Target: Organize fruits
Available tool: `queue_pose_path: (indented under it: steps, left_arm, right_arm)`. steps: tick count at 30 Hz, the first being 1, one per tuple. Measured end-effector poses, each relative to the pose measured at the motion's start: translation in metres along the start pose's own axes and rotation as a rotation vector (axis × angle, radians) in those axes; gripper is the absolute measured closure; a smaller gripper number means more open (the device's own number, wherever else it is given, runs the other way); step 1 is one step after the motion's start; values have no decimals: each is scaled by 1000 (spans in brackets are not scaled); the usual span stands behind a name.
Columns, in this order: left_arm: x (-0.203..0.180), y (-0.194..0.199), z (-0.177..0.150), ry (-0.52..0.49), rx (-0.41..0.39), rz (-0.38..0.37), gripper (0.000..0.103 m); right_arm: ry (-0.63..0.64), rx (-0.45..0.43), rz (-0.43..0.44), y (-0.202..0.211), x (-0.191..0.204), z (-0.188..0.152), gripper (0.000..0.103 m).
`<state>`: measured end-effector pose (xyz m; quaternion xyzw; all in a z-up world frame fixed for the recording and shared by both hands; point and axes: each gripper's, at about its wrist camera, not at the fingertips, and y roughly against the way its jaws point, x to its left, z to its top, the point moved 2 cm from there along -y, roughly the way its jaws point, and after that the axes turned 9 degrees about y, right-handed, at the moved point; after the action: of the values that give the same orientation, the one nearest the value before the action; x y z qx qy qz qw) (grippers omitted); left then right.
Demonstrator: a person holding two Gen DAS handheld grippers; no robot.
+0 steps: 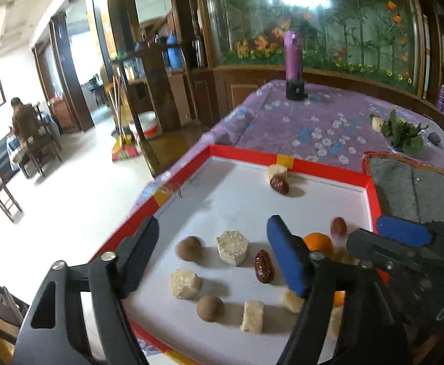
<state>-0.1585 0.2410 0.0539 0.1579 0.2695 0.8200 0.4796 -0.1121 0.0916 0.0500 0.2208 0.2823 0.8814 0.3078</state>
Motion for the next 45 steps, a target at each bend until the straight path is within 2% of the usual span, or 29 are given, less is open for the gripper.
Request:
queue_pose_path:
  steps: [3,5,9,14,20,28,35,41,45]
  left_arm:
    - [-3,19,0,-5,-32,12,17]
    - [-4,31,-1,5,-39,11,17]
    - [-8,46,-2,37,-4,4,17]
    - [-11,64,-5,48,-23,79,17]
    - [-19,84,-9,1,-79,169,16]
    - [-22,101,-7,14,-98,97,15]
    - [-19,105,-6,47,-84,55,15]
    - [-13,106,-8,76,-78,29,15]
    - [-8,108,-8,90,-93,46,15]
  right_arm:
    - [40,-49,-38,26,4,-10,46]
    - [61,-73,-53,41,6,-15,46]
    - [87,-140,-78,78,10,-25,38]
    - [94,-196,-73,108,15,-28,33]
    - [107,-217,-68,119,21,-32,32]
    - [114,-260,-101,130,25,-35,30]
    - [114,-273,-109,134,24,-36,30]
    - [118,-275,-113,134,24,-36,30]
    - [121,-273,-111,134,26,-37,30]
